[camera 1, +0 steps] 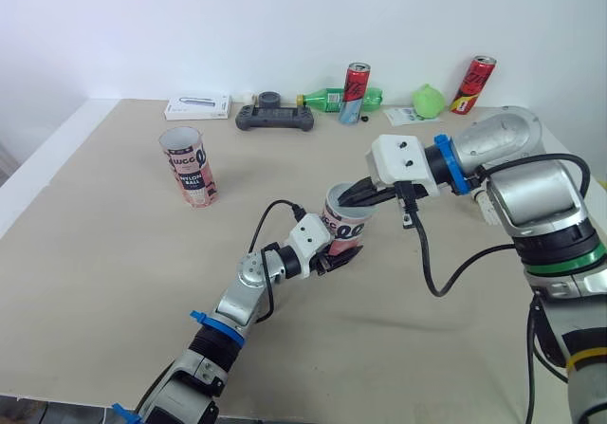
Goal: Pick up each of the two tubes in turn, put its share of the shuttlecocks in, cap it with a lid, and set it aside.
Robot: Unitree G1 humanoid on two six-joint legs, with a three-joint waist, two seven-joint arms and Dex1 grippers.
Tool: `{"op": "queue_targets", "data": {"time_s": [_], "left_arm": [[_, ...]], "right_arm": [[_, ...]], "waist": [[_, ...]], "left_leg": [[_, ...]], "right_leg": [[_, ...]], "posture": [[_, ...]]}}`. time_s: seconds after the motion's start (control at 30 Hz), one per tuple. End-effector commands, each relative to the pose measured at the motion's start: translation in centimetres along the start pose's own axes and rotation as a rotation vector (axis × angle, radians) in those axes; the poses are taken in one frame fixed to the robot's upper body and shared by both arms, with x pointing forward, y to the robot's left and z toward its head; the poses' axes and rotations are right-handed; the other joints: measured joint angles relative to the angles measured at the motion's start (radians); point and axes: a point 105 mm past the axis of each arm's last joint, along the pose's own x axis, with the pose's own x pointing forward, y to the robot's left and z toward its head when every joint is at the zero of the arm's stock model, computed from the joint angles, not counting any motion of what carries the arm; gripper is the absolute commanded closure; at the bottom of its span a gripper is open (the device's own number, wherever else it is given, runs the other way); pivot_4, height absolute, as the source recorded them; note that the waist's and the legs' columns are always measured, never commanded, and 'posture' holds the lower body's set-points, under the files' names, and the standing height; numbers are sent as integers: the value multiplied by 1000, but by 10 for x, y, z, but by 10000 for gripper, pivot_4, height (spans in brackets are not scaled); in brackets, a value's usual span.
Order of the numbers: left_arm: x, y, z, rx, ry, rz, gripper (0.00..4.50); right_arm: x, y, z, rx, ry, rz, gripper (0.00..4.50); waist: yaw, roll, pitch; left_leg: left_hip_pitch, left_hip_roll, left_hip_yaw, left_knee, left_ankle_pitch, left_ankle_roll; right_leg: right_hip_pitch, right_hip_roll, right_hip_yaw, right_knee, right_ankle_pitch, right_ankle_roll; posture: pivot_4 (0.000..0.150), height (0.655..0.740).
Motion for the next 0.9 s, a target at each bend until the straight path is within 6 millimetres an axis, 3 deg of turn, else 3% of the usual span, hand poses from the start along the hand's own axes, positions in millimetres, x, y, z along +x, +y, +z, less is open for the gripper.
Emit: {"op": "queue_targets", "data": {"time_s": [0.03,0.17,0.33,0.47,0.53,0.57,0.63,0.67,0.7,0.77,0.83,0.9], "left_arm": [[-3,-4,-10,-31,31,-10,16942],[-3,-4,-10,-35,30,-16,16942],[-1,-5,-7,-26,22,-28,16942],[-4,1,-5,-29,17,-17,16942],[-8,5,-3,-31,15,-13,16942],[-9,8,-2,-34,14,-8,16942],[-13,12,1,-44,5,-3,16942],[-15,14,2,-45,3,-4,16942],[-16,14,3,-48,1,-9,8683],[-20,14,5,-50,4,-31,609],[-25,15,8,-47,2,-49,0],[-32,17,11,-45,2,-57,0]], "right_arm": [[-13,3,-9,98,-1,-20,44891],[-28,1,-7,134,-21,-78,44891],[-54,-7,25,222,-279,-235,44891],[-65,4,23,329,-388,-397,44891],[-68,15,20,406,-439,-468,38448],[-68,21,17,435,-449,-501,37507],[-65,36,8,492,-439,-565,27899],[-63,44,3,516,-432,-597,26361],[-59,51,0,537,-425,-622,21292],[-48,67,-7,569,-399,-657,12013],[-37,81,-15,600,-375,-686,2950],[-24,90,-21,643,-382,-712,1415]], "waist": [[1,0,0],[2,0,0],[1,0,2],[4,0,3],[4,-1,3],[4,-1,3],[2,1,4],[1,1,4],[1,0,5],[-4,0,6],[-4,1,6],[-4,0,6]], "left_leg": [[0,0,0,0,0,0],[-2,-1,0,0,0,0],[-4,0,0,0,-1,0],[-5,0,0,-1,-1,0],[-5,0,-1,-1,-1,0],[-6,0,-1,-1,-1,0],[-6,1,0,-1,-1,0],[-6,1,0,-2,-1,0],[-6,1,0,-2,-1,0],[-6,4,1,-2,-1,-1],[-6,5,2,-3,-1,-1],[-8,7,2,-3,-1,-1]], "right_leg": [[0,0,0,0,0,0],[-1,-1,0,0,-1,-1],[-3,-1,0,-1,-1,-1],[-3,0,-2,-1,-1,-1],[-3,0,-3,-1,-1,0],[-3,0,-3,-1,-1,0],[-4,1,-2,-1,1,3],[-4,1,-2,-1,1,3],[-4,1,-1,-1,1,3],[-6,4,-1,-1,0,3],[-7,6,-1,0,1,4],[-9,8,-1,0,0,3]], "posture": [[1500,7377],[1500,7377],[1500,7377],[1500,7377],[1500,7377],[1500,7377],[1500,7377],[1500,7377],[1500,7377],[1500,7377],[1500,7377],[1500,7377]]}}
